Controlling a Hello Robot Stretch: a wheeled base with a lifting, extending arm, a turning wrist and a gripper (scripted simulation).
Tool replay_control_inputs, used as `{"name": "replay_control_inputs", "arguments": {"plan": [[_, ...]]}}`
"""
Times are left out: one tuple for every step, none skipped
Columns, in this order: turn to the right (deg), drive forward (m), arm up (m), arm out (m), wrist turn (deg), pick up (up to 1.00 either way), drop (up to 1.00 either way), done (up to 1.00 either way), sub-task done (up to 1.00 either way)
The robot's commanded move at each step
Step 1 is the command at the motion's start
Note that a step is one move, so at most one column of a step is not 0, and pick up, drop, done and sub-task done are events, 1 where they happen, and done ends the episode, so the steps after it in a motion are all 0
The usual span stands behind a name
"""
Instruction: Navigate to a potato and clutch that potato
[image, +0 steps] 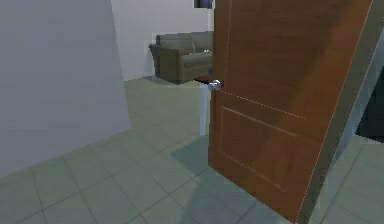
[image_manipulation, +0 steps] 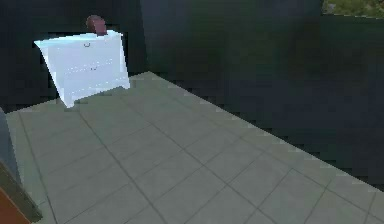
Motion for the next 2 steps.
{"name": "replay_control_inputs", "arguments": {"plan": [[-18.0, 0.00, 0.00, 0.00, 0.0, 0.00, 0.00, 0.00, 0.00], [0.0, 1.00, 0.00, 0.00, 0.0, 0.00, 0.00, 0.00, 0.00]]}}
